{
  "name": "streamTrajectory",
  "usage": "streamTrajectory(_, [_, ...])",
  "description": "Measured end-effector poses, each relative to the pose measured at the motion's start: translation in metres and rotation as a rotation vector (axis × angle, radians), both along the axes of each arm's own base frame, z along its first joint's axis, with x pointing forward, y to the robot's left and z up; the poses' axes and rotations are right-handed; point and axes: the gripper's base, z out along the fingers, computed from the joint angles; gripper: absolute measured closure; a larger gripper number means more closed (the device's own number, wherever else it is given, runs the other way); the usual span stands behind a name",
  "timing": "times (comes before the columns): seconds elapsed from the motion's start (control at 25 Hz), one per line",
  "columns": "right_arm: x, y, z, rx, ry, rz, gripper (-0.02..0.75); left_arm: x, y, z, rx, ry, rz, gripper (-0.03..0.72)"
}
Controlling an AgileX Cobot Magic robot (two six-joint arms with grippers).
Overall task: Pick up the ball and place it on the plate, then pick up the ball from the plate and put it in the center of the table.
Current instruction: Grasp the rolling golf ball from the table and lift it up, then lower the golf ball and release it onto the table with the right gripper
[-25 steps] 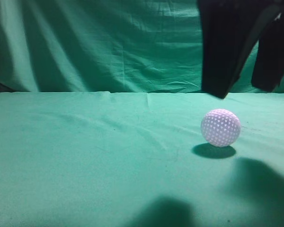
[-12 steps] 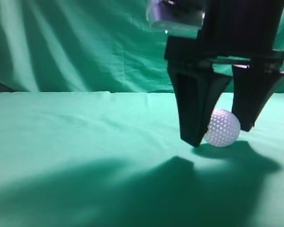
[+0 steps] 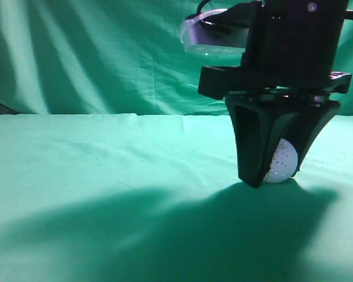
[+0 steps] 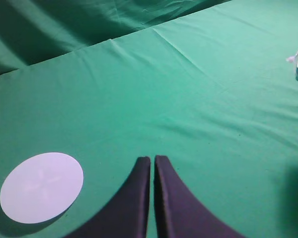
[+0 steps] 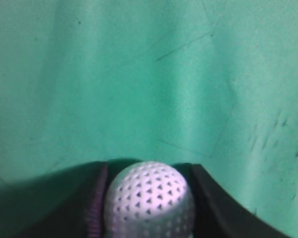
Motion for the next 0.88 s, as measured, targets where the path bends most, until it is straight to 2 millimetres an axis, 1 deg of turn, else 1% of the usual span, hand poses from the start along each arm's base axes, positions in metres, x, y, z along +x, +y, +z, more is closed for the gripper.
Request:
streamTrajectory(0.16, [0.001,0.001,0.002,-0.003,0.001,-0.005,0.420,0.000,0.000,0.000,0.000,0.000,0.000,0.688])
streamTrajectory(0.24, [0.007,0.005,0.013,0.000,-0.008,-0.007,0.420,0.000,0.000,0.000,0.000,0.000,0.000,0.688])
streamTrajectory(0.32, [0.017,0.014,0.033,0.021,-0.035,-0.008,0.420,0.000,0.000,0.000,0.000,0.000,0.000,0.688])
streamTrajectory(0.52, [0.048,0.041,0.099,0.147,-0.195,0.012,0.420,0.000,0.000,0.000,0.000,0.000,0.000,0.688])
streamTrajectory(0.6, [0.060,0.051,0.112,0.169,-0.238,0.036,0.420,0.000,0.000,0.000,0.000,0.000,0.000,0.688])
streamTrajectory(0.64, [0.067,0.057,0.115,0.176,-0.250,0.040,0.420,0.000,0.000,0.000,0.000,0.000,0.000,0.688])
streamTrajectory(0.72, [0.080,0.068,0.109,0.171,-0.247,0.043,0.420,0.000,0.000,0.000,0.000,0.000,0.000,0.688])
streamTrajectory(0.88, [0.105,0.089,0.078,0.132,-0.206,0.048,0.420,0.000,0.000,0.000,-0.002,0.001,0.001,0.688])
